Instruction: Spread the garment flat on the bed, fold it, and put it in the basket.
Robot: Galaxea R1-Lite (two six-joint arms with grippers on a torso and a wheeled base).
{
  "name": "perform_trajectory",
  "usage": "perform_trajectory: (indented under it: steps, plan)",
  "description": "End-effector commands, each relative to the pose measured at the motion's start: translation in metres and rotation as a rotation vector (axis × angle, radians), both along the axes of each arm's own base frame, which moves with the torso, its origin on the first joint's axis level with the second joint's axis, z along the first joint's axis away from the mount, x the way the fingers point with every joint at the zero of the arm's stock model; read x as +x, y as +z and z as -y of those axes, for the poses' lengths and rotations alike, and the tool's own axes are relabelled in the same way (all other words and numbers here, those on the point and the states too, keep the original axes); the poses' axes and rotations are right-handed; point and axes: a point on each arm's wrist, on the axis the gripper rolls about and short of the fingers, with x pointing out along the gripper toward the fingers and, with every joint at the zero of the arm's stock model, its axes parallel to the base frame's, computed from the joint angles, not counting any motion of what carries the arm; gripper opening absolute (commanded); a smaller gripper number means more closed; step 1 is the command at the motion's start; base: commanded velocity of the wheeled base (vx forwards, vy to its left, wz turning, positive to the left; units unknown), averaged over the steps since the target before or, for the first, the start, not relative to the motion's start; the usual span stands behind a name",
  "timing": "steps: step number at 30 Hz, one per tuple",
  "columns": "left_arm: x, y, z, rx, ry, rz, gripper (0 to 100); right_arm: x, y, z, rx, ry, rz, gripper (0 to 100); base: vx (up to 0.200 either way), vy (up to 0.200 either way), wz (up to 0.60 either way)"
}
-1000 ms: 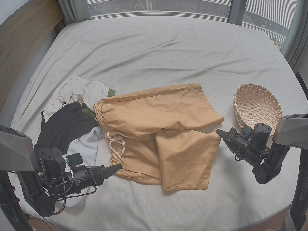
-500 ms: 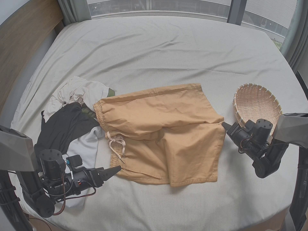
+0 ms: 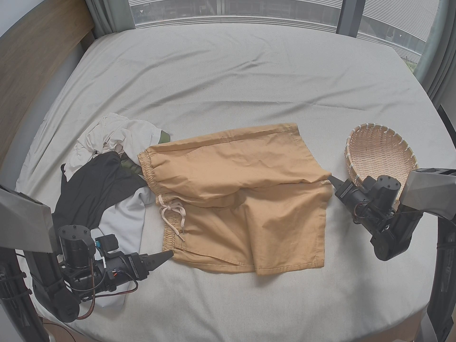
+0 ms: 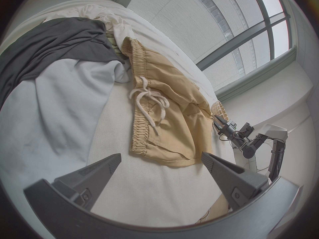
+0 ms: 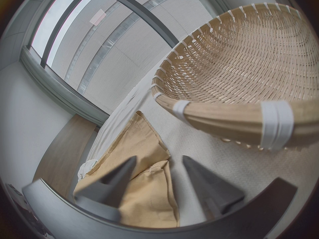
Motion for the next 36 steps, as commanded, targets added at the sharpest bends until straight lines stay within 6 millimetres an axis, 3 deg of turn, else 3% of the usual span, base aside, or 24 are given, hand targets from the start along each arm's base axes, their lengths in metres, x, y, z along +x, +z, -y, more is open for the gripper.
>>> perform_trajectory:
  steps: [1, 2, 7, 13, 21, 29, 36]
  plan:
    - [-0.003, -0.004, -0.001, 0.006, 0.003, -0.025, 100, -0.015, 0.019, -0.011, -0.028, -0.001, 0.032, 100, 0.0, 0.0, 0.0]
    - [-0.003, -0.004, -0.001, 0.006, 0.003, -0.025, 100, -0.015, 0.019, -0.011, -0.028, -0.001, 0.032, 100, 0.0, 0.0, 0.0]
    - [-0.002, -0.007, -0.001, 0.008, 0.001, -0.039, 100, -0.052, 0.048, -0.031, -0.038, 0.079, 0.062, 100, 0.0, 0.0, 0.0]
    - [-0.002, -0.014, 0.0, 0.015, 0.0, -0.065, 100, -0.08, 0.057, -0.045, -0.039, 0.147, 0.054, 100, 0.0, 0.0, 0.0]
    - [0.01, -0.022, 0.005, 0.011, -0.006, -0.065, 100, -0.086, 0.053, -0.045, -0.044, 0.153, 0.029, 100, 0.0, 0.0, 0.0]
    - [0.04, -0.038, 0.012, 0.0, -0.001, -0.036, 100, -0.092, 0.048, -0.042, -0.052, 0.156, -0.001, 100, 0.0, 0.0, 0.0]
    - [0.052, -0.043, 0.017, -0.005, -0.006, -0.016, 100, -0.095, 0.048, -0.041, -0.053, 0.154, -0.01, 100, 0.0, 0.0, 0.0]
